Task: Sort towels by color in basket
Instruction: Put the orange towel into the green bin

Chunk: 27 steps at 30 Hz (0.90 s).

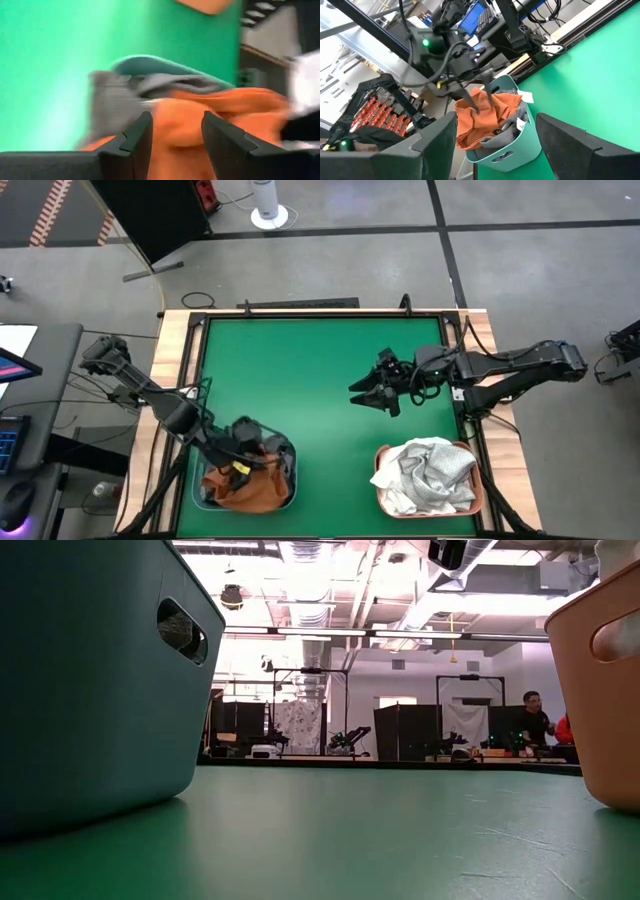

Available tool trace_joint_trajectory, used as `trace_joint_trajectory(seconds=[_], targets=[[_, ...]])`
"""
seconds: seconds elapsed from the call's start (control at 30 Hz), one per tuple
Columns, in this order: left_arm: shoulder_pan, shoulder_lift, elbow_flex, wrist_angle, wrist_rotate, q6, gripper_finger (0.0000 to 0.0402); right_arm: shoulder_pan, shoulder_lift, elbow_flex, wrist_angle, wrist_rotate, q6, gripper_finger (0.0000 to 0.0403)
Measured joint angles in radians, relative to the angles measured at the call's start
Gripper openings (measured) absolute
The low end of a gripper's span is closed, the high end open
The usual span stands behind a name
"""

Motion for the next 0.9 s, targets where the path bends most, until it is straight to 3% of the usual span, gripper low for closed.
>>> trace_joint_trajectory(seconds=[0.13,0.4,0.63,0.9], targets=[[-0.060,0.021,-0.037,0.027,-0.138,0.015,0.0160,0.008,0.000,0.000,0.000,0.001,0.000,0.0295],[-0.130,0.228,-0.111,0.248,-0.139,0.098,0.0160,0.007,0.000,0.000,0.000,0.001,0.009,0.0295],[-0.097,0.398,-0.106,0.255,-0.125,-0.042,0.0160,-0.001,0.000,0.000,0.000,0.001,0.022,0.0296],[-0.070,0.307,-0.112,0.311,-0.108,0.030,0.0160,-0.001,0.000,0.000,0.001,0.001,0.030,0.0296]])
